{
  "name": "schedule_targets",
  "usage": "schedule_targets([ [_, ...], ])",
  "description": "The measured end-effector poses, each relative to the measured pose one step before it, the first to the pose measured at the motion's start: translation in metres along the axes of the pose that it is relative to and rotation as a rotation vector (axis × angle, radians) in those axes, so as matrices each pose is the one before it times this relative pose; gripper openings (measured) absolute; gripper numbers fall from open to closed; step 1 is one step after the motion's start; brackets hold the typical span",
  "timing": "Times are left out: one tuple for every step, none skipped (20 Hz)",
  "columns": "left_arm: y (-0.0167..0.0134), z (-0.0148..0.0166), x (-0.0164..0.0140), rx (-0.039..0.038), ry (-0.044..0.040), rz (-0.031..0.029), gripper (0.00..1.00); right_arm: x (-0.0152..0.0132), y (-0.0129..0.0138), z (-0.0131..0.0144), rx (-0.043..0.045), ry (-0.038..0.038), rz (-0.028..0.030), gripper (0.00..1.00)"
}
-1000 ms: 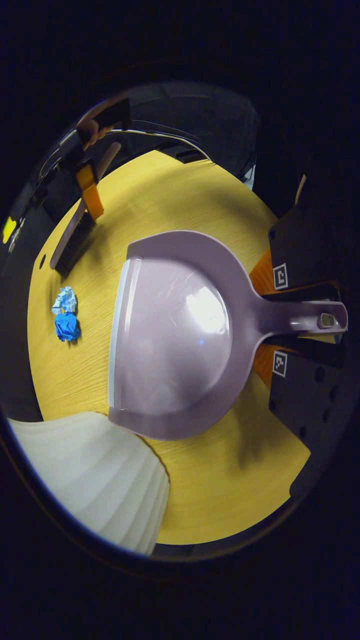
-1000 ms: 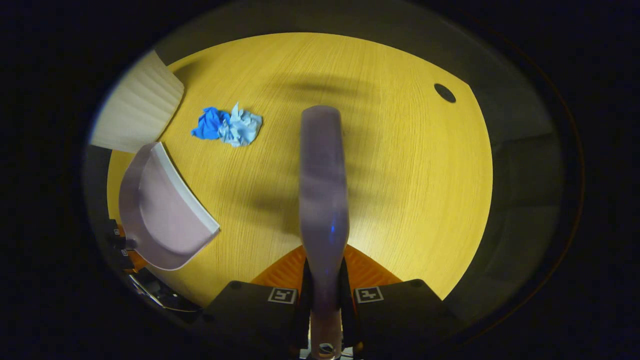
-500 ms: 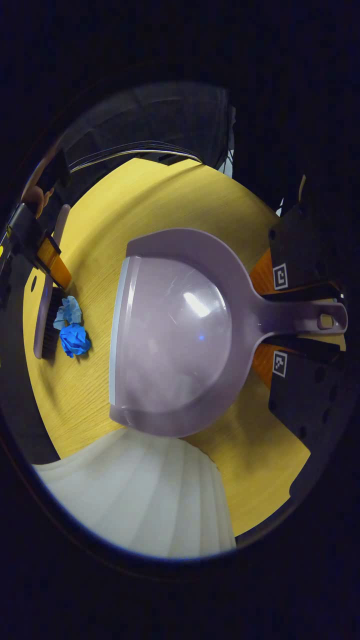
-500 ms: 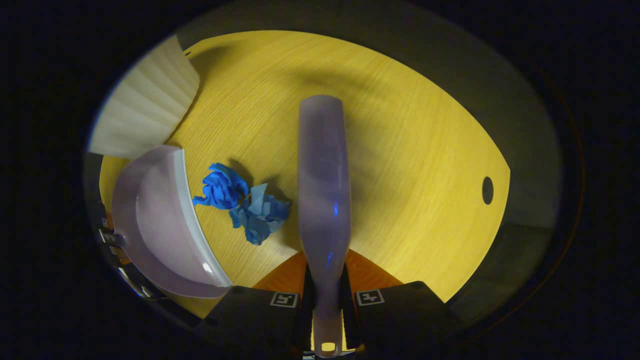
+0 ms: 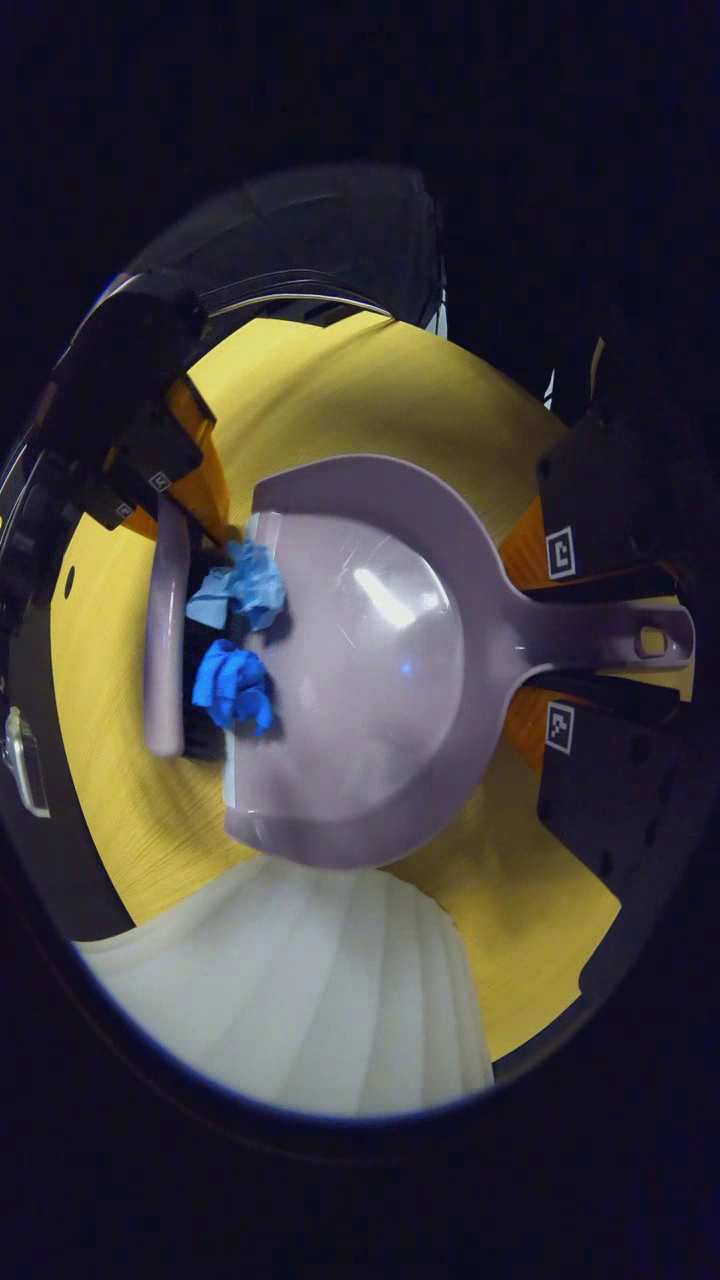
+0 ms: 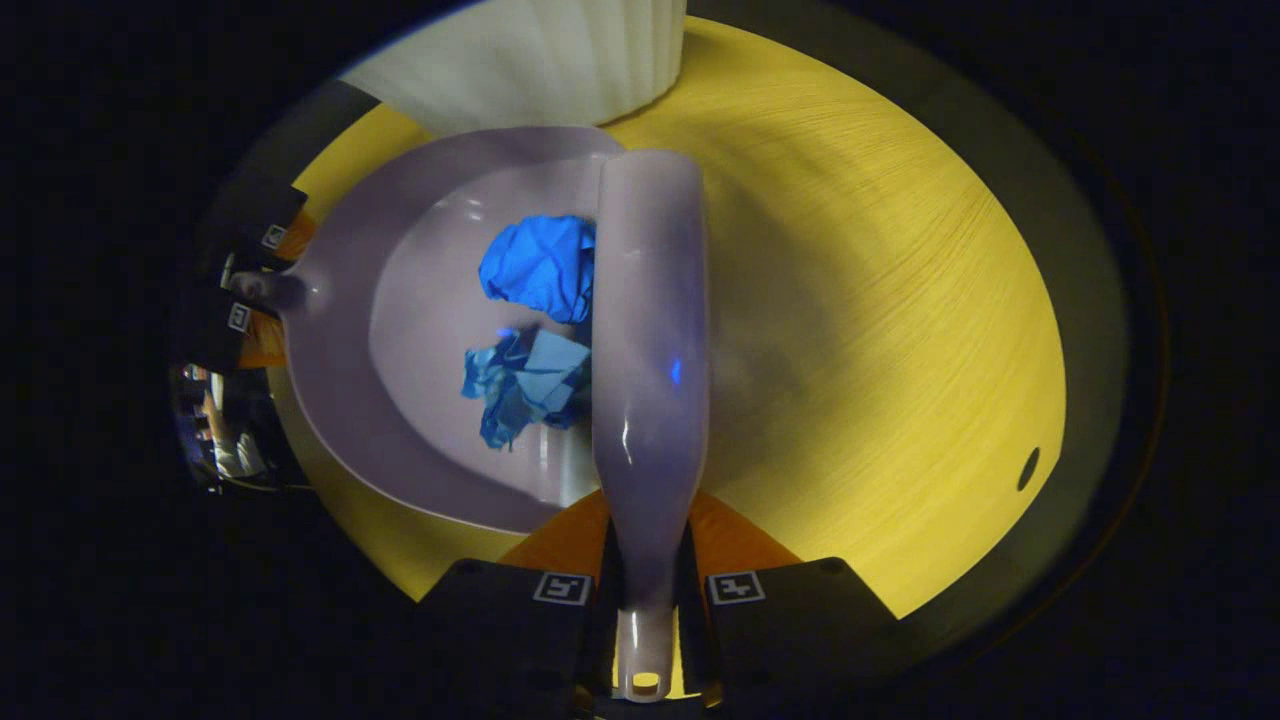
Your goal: Pick up the small broom and dustpan from the desktop, sweep the trash into the dustpan with the broom, and then empty the trash into the garbage bin.
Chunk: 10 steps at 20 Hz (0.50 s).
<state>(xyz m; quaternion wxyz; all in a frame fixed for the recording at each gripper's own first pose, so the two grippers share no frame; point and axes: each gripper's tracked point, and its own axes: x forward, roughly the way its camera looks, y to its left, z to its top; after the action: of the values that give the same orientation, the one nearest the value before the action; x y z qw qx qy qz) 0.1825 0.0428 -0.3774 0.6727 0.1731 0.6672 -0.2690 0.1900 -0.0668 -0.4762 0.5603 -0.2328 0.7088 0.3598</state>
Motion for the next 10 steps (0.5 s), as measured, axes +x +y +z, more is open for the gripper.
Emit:
schedule_targets([
  [-0.00070, 0.00080, -0.00004, -0.00806, -0.00813, -0.00128, 0.29, 0.00243, -0.00797, -0.00286, 0.04381, -0.01545, 0.01191, 0.28],
  [-0.00168, -0.00035, -0.00029, -0.01208, -0.00518, -0.00334, 0.28, -0.00039, -0.01097, -0.00787, 0.04287, -0.00848, -0.00009, 0.28],
  [-0.00051, 0.00022, -0.00016, -0.00818, -0.01154, -0.00650, 0.28, -0.00670, -0.01019, -0.00392, 0.04741, -0.02163, 0.00392, 0.29],
  [-0.00059, 0.00150, 0.00029, -0.01010, -0.01183, -0.00604, 0.28, -0.00493, -0.01303, -0.00202, 0.03745, -0.01526, 0.00311, 0.29],
  [-0.00097, 0.00211, -0.00088, -0.01101, -0.01662, -0.01078, 0.28, -0.00905, -0.01349, -0.00239, 0.03740, -0.01952, 0.00413, 0.29],
  [-0.00205, -0.00015, 0.00006, -0.01279, -0.01766, -0.00960, 0.29, -0.00633, -0.01696, -0.00123, 0.03294, -0.01674, -0.00054, 0.28],
  [0.00057, 0.00086, 0.00145, -0.00883, -0.02252, -0.00650, 0.28, -0.00599, -0.01721, -0.00291, 0.02438, -0.00865, -0.01346, 0.28],
  [-0.00196, -0.00008, -0.00322, -0.00374, -0.02301, 0.00050, 0.28, -0.00409, -0.01747, -0.00345, 0.01423, -0.00734, -0.01185, 0.28],
  [-0.00073, -0.00094, -0.00073, 0.00047, -0.02319, 0.00229, 0.28, -0.00510, -0.01378, -0.00441, 0.01079, -0.00230, -0.00968, 0.28],
  [-0.00212, 0.00007, -0.00347, 0.00327, -0.02673, -0.00346, 0.28, -0.00085, -0.01163, -0.00198, 0.01130, -0.00527, -0.00700, 0.28],
])
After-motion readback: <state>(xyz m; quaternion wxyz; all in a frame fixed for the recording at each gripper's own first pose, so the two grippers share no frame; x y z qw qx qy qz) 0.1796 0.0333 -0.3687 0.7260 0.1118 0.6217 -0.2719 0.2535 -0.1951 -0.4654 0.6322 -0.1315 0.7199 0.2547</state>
